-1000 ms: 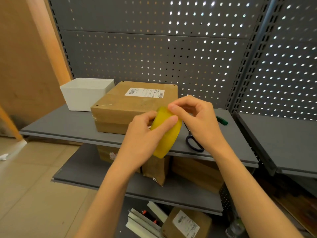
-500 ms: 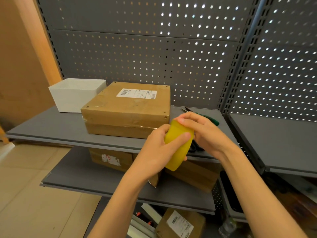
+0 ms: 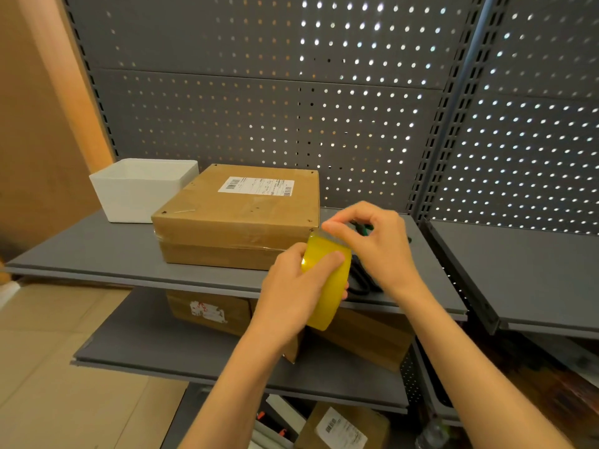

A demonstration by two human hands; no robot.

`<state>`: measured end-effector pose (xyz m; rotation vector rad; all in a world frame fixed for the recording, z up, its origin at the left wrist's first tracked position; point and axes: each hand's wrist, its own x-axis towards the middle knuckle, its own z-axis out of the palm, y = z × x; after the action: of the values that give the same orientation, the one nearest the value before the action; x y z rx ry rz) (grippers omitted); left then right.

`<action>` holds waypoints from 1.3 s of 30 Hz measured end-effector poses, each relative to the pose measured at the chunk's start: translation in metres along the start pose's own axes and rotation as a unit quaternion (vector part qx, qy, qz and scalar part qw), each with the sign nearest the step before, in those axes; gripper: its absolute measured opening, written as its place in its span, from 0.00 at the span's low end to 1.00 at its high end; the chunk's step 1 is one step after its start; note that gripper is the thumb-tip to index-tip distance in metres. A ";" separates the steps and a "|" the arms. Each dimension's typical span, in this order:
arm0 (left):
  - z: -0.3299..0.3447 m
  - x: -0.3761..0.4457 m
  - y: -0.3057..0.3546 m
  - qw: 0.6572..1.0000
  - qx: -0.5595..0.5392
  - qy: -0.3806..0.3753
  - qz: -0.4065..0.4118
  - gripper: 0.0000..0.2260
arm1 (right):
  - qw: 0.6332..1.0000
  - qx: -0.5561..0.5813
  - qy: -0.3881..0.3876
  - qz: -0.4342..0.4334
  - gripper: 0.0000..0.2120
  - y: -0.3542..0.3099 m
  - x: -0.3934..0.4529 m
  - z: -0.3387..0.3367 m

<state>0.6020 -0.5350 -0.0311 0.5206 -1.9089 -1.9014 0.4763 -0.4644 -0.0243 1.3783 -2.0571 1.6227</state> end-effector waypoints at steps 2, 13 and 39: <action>-0.006 0.000 0.003 1.000 -0.014 0.016 -0.019 0.08 | 0.999 -0.009 0.011 -0.038 0.02 -0.010 0.011 0.001; -0.024 -0.003 0.019 0.997 -0.072 0.021 -0.011 0.08 | 0.998 0.015 -0.059 -0.005 0.02 -0.005 0.056 0.016; -0.023 0.020 0.021 0.994 -0.082 0.008 -0.072 0.09 | 0.988 0.038 -0.144 0.052 0.03 0.043 0.084 0.032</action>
<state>0.5968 -0.5647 -0.0096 0.6360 -1.7283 -2.1158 0.4104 -0.5382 -0.0124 1.6427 -2.2794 1.6406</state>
